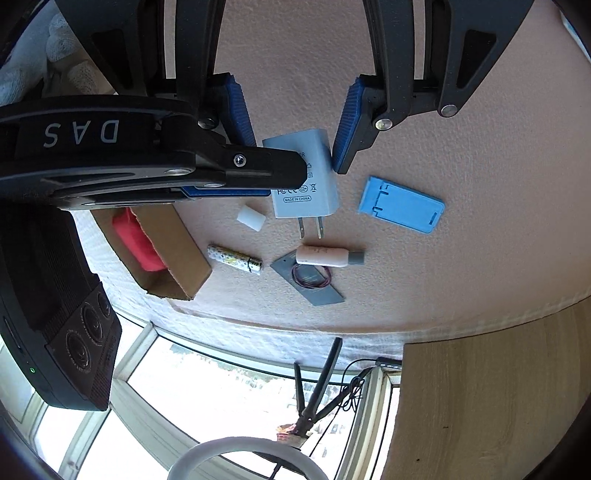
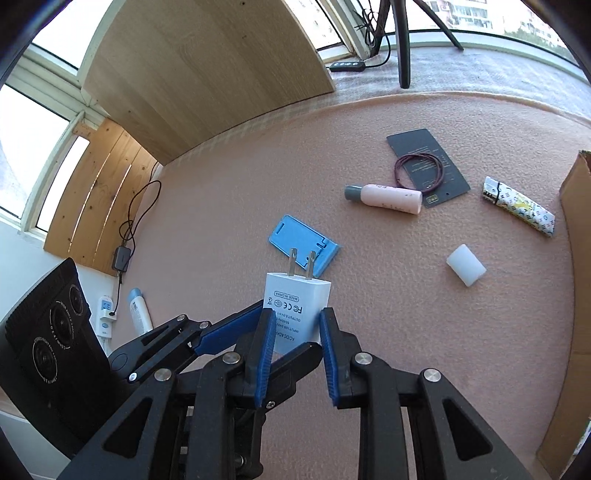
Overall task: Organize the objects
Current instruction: 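Carry the charger plug with the right gripper into the box and release, then grasp the blue phone stand with the left gripper while the right grasps the white cylinder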
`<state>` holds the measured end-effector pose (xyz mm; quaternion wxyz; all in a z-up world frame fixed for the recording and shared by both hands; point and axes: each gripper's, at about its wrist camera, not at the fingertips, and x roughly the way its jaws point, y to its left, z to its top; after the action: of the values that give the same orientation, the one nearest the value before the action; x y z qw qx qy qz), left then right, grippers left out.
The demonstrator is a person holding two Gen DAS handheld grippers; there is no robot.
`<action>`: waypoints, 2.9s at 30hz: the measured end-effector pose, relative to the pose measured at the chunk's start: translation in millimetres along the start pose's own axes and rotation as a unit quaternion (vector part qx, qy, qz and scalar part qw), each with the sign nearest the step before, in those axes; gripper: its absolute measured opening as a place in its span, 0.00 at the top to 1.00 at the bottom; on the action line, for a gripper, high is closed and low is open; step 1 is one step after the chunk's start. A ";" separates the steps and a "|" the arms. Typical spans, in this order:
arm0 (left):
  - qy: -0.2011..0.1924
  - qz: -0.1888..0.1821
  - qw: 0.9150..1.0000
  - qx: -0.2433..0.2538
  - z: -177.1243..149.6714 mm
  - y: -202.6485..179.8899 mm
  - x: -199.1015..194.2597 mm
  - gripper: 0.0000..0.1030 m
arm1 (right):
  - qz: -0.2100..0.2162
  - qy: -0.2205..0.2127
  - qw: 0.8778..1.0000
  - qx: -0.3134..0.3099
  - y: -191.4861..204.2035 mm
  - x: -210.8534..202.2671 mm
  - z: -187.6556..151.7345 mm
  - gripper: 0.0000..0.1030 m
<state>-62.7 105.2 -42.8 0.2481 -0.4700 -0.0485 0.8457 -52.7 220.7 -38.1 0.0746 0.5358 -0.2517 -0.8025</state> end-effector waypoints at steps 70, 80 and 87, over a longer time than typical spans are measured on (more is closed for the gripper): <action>0.024 0.098 0.993 -0.066 32.8 34.6 31.0 0.38 | -0.064 -0.044 0.997 0.003 -62.2 -39.3 33.3 0.53; 0.044 0.105 0.988 -0.099 43.0 84.5 55.3 0.28 | -0.084 -0.010 0.996 0.011 -65.1 3.9 39.2 0.53; 0.074 0.125 0.982 -0.123 43.1 95.2 80.0 0.22 | -0.116 0.000 0.993 0.007 -71.4 20.1 40.8 0.53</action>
<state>-168.5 65.9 -110.7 0.0837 -0.5603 -0.0742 0.8207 -86.9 287.6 -77.0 -0.0225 0.5616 -0.1938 -0.8041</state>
